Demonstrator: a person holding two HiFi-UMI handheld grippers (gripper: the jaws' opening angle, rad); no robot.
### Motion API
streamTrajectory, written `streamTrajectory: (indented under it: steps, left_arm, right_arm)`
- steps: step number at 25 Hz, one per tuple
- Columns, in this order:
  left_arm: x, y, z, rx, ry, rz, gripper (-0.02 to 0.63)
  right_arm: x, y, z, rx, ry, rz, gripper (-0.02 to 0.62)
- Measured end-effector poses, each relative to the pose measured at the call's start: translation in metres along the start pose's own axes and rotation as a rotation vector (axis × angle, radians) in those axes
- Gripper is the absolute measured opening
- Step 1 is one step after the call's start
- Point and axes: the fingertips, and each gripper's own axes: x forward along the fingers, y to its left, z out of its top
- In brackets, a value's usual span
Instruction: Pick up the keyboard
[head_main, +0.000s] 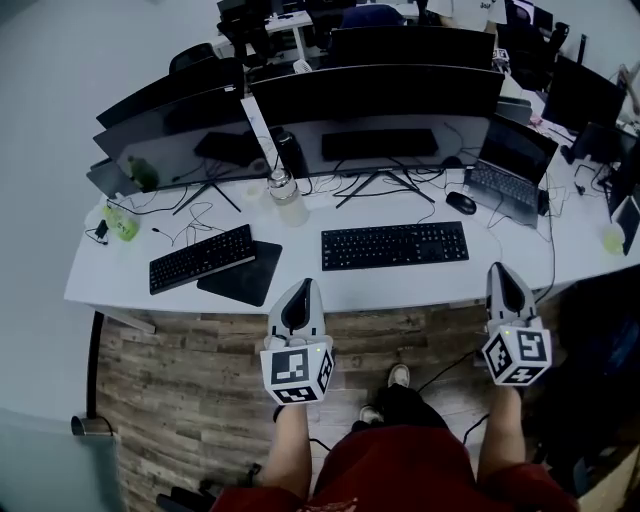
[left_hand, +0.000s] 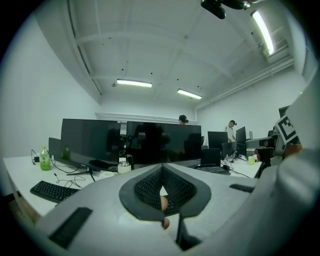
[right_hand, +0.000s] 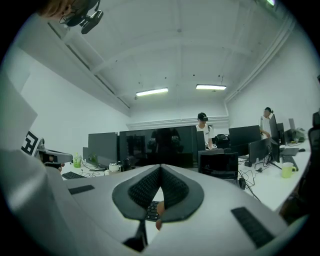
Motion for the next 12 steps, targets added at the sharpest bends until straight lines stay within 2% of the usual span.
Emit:
streamTrajectory:
  steps: [12]
  left_arm:
    - [0.104,-0.017,0.034,0.056,-0.019,0.003,0.006]
  right_arm:
    - [0.081,-0.074,0.013,0.041,-0.040,-0.025,-0.005]
